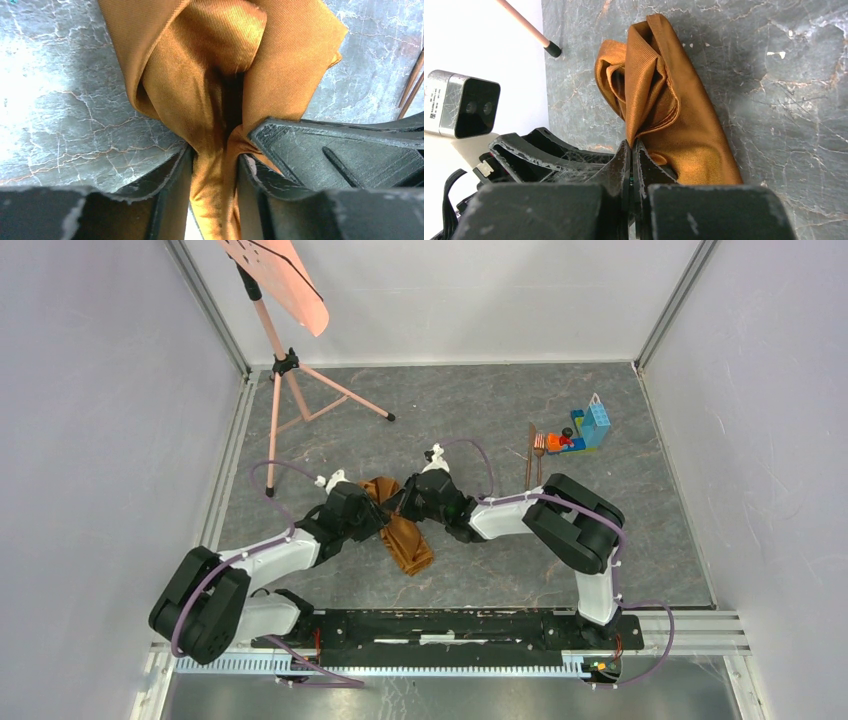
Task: Fold the napkin into a case and place the utensils inside
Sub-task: Stuff the top corner of the smaller-rectangle-folded napkin into the folded napkin.
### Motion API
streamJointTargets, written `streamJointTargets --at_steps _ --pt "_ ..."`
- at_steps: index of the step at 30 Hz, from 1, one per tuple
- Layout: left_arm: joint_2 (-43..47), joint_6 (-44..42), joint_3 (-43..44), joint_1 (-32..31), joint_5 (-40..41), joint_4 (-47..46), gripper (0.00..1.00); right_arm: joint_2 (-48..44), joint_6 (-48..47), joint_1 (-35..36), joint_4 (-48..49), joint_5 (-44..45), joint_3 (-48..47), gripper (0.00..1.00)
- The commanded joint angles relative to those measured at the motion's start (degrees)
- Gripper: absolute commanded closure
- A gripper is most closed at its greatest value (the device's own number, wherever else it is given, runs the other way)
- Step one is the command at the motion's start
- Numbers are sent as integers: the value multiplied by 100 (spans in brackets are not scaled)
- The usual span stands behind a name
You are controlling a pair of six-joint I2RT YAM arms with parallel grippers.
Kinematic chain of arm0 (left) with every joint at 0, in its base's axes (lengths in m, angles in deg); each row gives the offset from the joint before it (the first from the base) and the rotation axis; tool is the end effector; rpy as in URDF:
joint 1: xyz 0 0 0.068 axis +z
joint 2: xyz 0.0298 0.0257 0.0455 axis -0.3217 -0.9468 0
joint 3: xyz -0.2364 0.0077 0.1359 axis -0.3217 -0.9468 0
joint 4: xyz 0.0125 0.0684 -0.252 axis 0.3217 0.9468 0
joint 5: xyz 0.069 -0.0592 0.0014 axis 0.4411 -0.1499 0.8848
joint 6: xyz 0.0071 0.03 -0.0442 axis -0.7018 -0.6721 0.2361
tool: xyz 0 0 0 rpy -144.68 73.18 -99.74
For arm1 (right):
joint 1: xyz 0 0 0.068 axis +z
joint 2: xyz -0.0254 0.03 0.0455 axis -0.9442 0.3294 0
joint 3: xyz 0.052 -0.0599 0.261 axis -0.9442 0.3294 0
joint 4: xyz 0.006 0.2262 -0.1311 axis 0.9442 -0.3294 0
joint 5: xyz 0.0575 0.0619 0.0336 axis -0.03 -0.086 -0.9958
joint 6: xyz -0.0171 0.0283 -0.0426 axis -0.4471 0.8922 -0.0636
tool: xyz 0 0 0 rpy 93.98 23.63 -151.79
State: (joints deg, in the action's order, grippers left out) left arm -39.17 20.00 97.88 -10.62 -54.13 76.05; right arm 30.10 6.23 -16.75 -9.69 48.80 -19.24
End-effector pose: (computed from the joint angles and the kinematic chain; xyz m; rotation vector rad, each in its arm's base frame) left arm 0.1914 -0.1038 0.1448 -0.5722 2.3668 -0.5853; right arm 0.2380 0.3245 0.1421 0.3310 2.2530 1.2255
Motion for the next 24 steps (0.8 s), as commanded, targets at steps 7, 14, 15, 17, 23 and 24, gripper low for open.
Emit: streamJointTargets --at_steps 7,14,15,17,23,24 --pt "-279 149 -507 11 340 -179 72 -357 -769 -111 504 -688 417 53" --pt "-106 17 -722 10 -197 -534 72 -1002 -3395 -620 338 -2876 777 36" --pt "-81 -23 -730 12 -299 -574 72 -1091 -3650 -653 333 -3153 843 36" --pt "-45 -37 -749 5 -448 -617 69 -1153 -4226 -664 54 -3837 841 37" --pt "-80 75 -732 11 -892 -765 67 -1054 -4488 -604 202 -4696 1130 50" --pt "-110 106 -723 11 -907 -767 68 -1007 -4453 -583 269 -4776 1211 52"
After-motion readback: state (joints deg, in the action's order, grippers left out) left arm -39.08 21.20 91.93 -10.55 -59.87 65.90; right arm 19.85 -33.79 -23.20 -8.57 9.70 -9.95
